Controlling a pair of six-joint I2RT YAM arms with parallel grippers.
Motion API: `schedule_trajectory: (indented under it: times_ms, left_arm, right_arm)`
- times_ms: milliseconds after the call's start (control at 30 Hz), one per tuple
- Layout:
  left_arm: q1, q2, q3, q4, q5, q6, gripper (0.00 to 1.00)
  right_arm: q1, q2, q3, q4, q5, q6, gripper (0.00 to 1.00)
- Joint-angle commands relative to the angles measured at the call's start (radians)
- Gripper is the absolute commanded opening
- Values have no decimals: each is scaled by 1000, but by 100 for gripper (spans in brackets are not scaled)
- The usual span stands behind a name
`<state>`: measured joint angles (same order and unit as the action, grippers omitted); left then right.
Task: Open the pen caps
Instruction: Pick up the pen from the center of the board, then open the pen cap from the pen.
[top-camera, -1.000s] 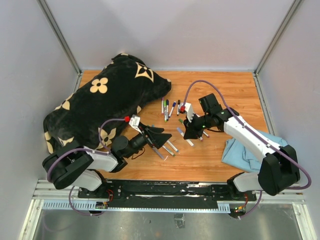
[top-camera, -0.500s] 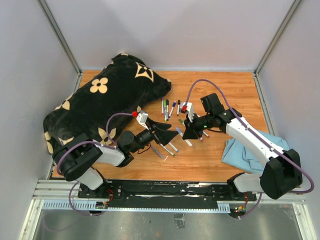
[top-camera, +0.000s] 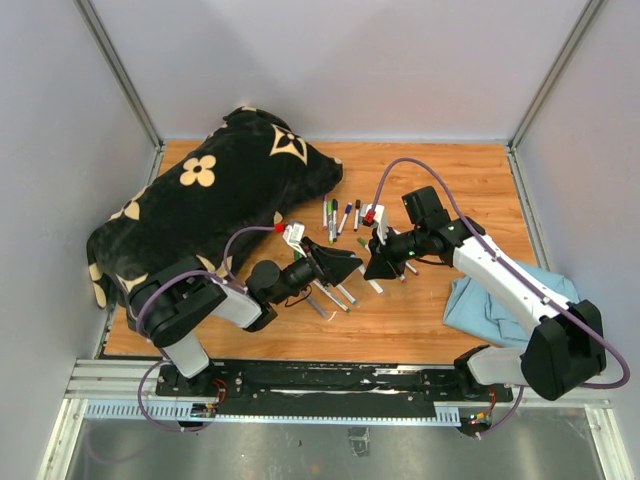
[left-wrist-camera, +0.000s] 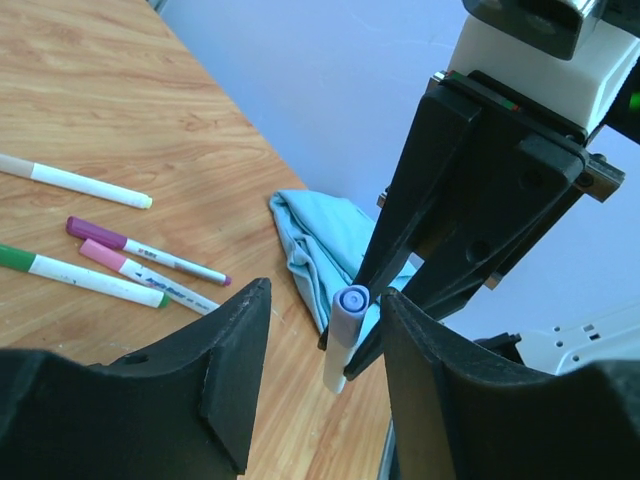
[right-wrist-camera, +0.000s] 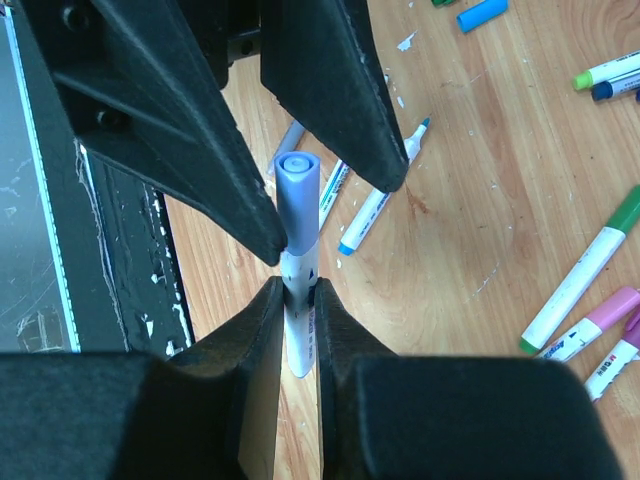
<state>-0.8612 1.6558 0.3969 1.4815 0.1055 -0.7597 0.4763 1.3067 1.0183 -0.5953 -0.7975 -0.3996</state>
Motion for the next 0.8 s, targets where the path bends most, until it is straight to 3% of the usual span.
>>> schedule_trajectory:
  times_ms: [0, 33, 233, 300, 433, 500, 567, 767]
  left_arm:
    - [-19, 28, 34, 59, -22, -26, 48]
    - [-21, 35, 39, 56, -20, -29, 46]
    - [-24, 38, 43, 60, -7, -40, 2]
    - [-24, 30, 38, 65, -6, -42, 0]
    - [-25, 9, 16, 110, -11, -55, 0]
    - [-25, 0, 3, 138, -14, -66, 0]
    - [-26, -6, -6, 164, -15, -82, 0]
    - [-29, -14, -9, 203, -12, -100, 0]
  right_arm:
    - [-30, -14, -7, 6, -31, -5, 1]
    - [-30, -15, -7, 6, -31, -6, 1]
    - [-30, -19, -10, 6, -28, -5, 1]
    - [-30, -23, -10, 6, -29, -5, 2]
    - [-30, -33, -13, 8, -38, -7, 43]
    - [-30, -28, -14, 8, -46, -3, 56]
    - [-30, -14, -12, 8, -55, 1, 60]
    - [-28, 20, -12, 9, -92, 22, 58]
